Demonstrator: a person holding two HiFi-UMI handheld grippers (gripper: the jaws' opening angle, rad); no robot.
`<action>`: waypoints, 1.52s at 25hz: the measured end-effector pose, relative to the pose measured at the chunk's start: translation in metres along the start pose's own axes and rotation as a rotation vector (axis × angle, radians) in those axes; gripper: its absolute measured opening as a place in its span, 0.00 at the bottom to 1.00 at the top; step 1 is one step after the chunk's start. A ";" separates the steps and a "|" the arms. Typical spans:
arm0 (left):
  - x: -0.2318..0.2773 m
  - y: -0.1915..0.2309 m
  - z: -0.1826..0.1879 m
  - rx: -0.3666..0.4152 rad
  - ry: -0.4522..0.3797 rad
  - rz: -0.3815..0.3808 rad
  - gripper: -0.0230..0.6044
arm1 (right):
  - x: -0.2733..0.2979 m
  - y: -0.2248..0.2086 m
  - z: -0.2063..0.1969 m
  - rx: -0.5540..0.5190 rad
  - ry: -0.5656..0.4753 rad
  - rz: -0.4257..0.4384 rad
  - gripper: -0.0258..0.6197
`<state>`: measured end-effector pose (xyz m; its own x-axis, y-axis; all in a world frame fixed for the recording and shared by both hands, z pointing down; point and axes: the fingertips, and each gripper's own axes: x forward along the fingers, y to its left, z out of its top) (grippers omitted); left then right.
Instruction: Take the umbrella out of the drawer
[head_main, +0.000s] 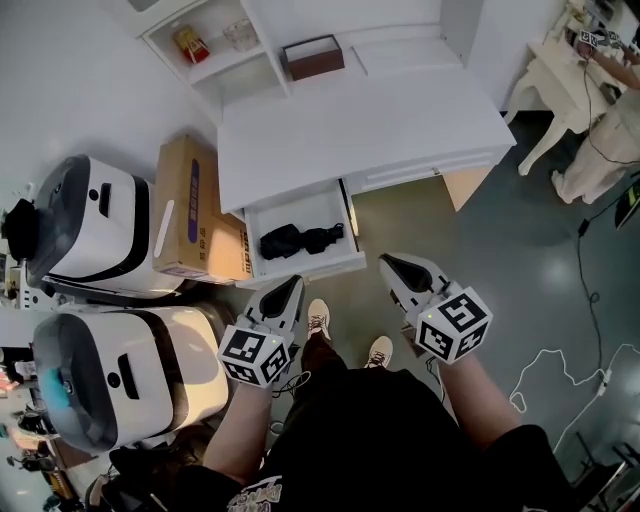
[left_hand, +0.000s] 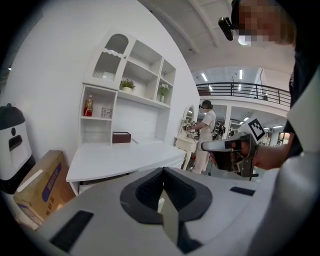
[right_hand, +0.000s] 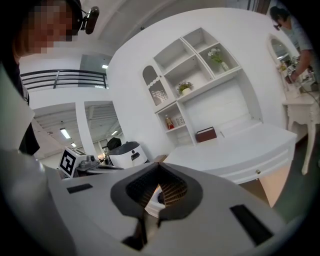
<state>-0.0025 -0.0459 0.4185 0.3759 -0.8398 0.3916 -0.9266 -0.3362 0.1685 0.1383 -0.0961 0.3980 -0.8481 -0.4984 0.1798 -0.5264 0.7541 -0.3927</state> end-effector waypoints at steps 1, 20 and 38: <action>0.004 0.004 0.000 0.001 0.005 -0.007 0.04 | 0.003 -0.002 0.000 0.003 0.001 -0.007 0.04; 0.082 0.123 -0.035 0.111 0.201 -0.151 0.04 | 0.107 -0.027 0.000 0.063 0.029 -0.150 0.04; 0.166 0.188 -0.138 0.408 0.507 -0.392 0.21 | 0.157 -0.055 -0.034 0.165 0.071 -0.315 0.04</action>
<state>-0.1133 -0.1900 0.6404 0.5456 -0.3606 0.7565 -0.6171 -0.7836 0.0715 0.0321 -0.2015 0.4784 -0.6509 -0.6602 0.3748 -0.7507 0.4864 -0.4470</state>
